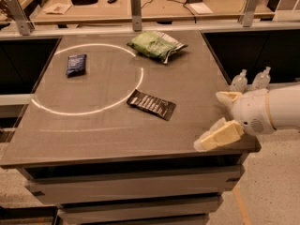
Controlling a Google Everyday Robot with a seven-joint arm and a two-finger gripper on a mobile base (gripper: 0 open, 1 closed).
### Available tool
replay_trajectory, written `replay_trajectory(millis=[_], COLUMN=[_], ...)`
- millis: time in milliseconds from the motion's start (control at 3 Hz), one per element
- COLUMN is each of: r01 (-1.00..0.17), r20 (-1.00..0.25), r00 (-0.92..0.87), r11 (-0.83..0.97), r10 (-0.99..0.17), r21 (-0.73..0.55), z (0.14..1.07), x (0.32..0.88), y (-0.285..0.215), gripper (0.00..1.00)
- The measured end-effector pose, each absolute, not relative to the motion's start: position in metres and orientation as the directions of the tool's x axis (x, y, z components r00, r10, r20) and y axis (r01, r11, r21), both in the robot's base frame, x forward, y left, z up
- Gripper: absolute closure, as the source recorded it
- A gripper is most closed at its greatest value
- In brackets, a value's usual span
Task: Move rxbar chocolate near green jalapeno chip bag
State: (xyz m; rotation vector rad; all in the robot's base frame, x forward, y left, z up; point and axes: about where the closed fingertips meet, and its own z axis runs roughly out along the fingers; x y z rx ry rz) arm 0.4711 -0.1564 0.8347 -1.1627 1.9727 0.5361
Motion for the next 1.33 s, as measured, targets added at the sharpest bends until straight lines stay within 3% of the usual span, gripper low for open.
replay_trajectory(millis=[1333], r01=[-0.895], r20=[-0.781], r00=[-0.225], r11=[0.440], r10=[-0.582], r21=[-0.070], z=[0.850], x=[0.520], y=[-0.091], gripper=[0.00])
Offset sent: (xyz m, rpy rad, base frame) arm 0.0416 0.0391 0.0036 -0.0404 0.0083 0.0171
